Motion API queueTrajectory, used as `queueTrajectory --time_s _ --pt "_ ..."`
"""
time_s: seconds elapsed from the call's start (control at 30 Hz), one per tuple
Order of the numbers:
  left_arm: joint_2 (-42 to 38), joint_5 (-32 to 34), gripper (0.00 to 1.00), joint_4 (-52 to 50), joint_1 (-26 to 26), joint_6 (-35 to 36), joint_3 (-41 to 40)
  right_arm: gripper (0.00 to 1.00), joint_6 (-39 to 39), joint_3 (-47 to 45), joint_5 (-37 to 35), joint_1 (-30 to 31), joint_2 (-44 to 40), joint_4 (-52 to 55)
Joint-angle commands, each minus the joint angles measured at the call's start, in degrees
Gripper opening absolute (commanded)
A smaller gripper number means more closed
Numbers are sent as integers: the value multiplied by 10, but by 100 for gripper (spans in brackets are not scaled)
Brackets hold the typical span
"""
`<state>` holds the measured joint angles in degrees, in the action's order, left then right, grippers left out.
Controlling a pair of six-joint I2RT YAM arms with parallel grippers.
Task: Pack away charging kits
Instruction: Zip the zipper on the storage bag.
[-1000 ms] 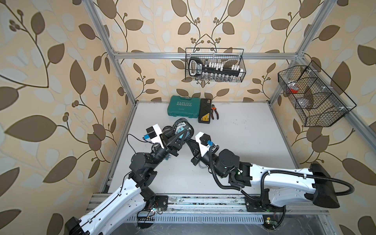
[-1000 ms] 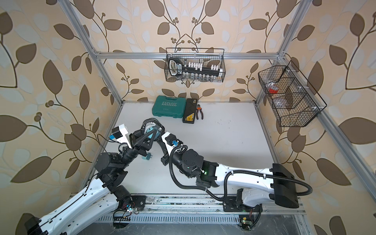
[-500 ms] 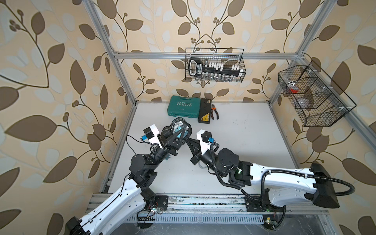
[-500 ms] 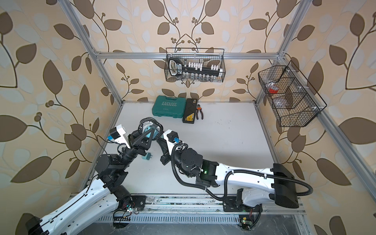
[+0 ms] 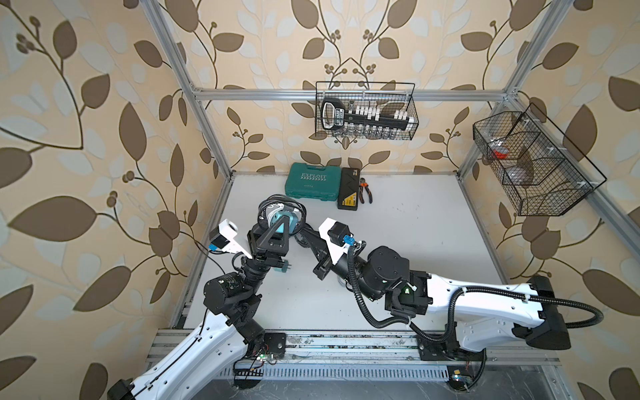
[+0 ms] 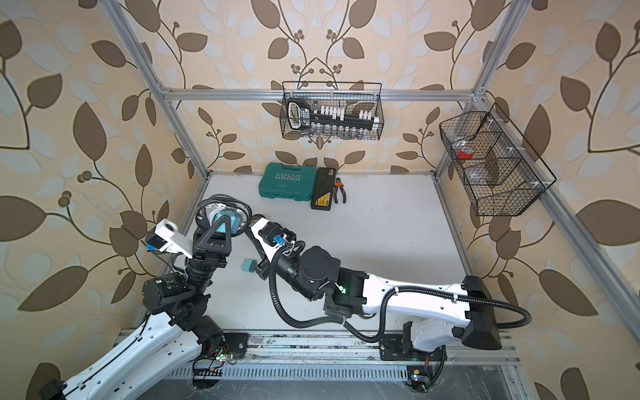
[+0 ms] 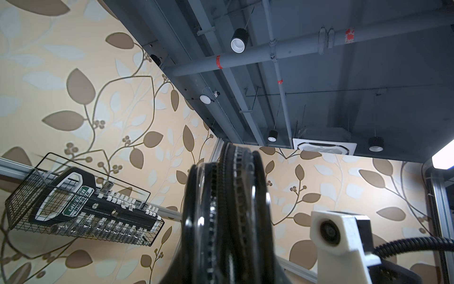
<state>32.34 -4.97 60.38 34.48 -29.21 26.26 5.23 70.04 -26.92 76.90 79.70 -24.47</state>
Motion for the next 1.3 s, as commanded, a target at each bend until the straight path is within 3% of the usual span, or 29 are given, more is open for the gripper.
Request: queueTrajectory --time_s 0.0,0.07,0.27,0.4,0.6,0.7,0.9,1.27 --pt "-9 -2 20 26 0 -23 -1 0 27 45 -18 -6 9 -18" --pt "-6 0 22 30 -1 -26 -2 0 28 56 -13 -5 17 -9" --pt "1 19 46 46 0 -53 -8 0 43 74 -12 1 33 -3" --pt "6 20 53 48 0 -63 -5 0 46 80 -7 2 37 0" --pt "12 8 40 60 0 -60 -3 0 47 82 -8 4 40 0" --pt "10 7 20 63 0 -55 -5 0 47 72 -12 4 36 -5" --pt "-10 7 2 31 0 -43 0 0 69 31 -45 4 16 -33" --pt "-16 0 0 5 0 -47 11 0 130 -21 -94 -2 -23 -90"
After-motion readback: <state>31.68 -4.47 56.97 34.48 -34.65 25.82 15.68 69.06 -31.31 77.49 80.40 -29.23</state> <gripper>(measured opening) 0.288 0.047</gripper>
